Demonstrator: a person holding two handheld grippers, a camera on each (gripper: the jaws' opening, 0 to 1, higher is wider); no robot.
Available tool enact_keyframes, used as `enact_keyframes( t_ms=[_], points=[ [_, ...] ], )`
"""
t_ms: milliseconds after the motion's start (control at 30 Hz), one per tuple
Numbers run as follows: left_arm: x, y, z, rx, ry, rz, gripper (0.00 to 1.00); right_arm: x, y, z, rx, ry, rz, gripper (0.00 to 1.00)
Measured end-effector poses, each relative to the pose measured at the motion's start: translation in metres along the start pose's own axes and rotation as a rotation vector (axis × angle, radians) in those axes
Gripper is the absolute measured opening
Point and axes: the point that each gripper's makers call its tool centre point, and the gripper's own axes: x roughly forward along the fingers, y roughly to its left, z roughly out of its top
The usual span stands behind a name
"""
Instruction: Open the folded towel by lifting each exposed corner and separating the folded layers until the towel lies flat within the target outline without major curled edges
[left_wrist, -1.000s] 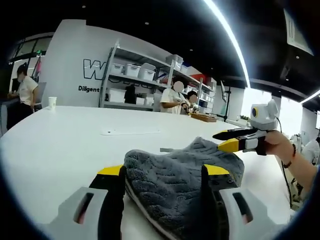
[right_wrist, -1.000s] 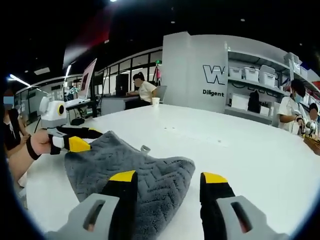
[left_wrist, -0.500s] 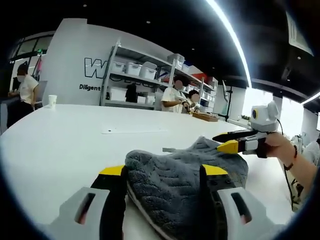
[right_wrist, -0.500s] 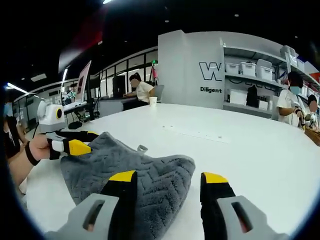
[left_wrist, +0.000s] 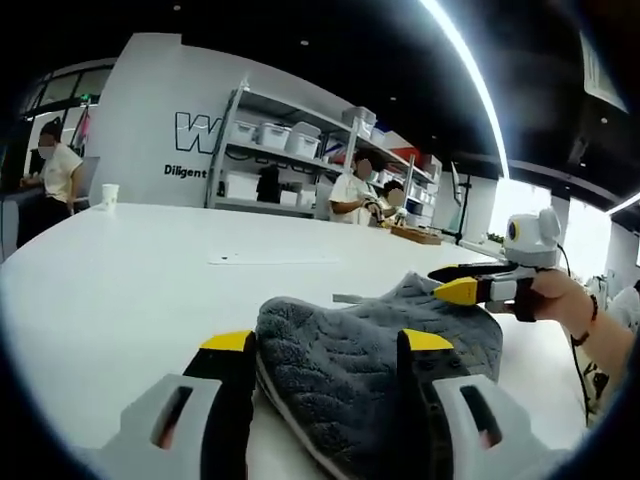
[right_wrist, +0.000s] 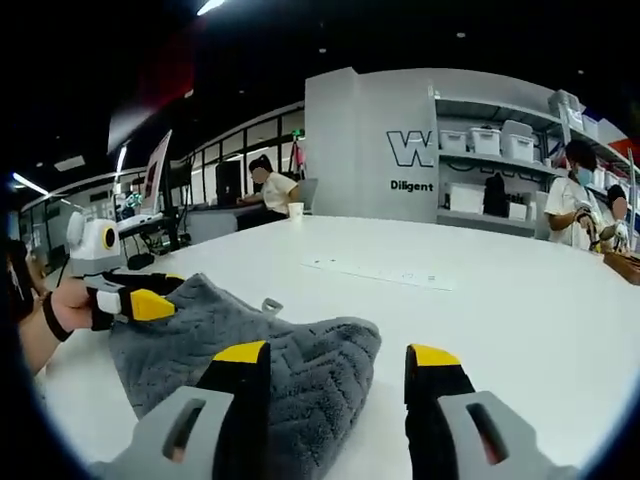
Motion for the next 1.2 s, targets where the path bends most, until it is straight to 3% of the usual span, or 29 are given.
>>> enact_keyframes(
  t_ms=[533,667,1200],
  points=[
    [0.008,0.006,-0.004,-0.021,0.014,0.016,0.54,0.008,-0.007,-0.007,0.082,-0.010,-0.004,0.47],
    [0.010,0.010,-0.005,-0.027,0.024,0.011,0.53,0.009,-0.003,-0.008,0.110,-0.020,0.021,0.39],
    [0.014,0.022,-0.001,-0.032,-0.001,0.054,0.35,0.008,0.000,-0.008,0.159,-0.033,0.042,0.28]
  ],
)
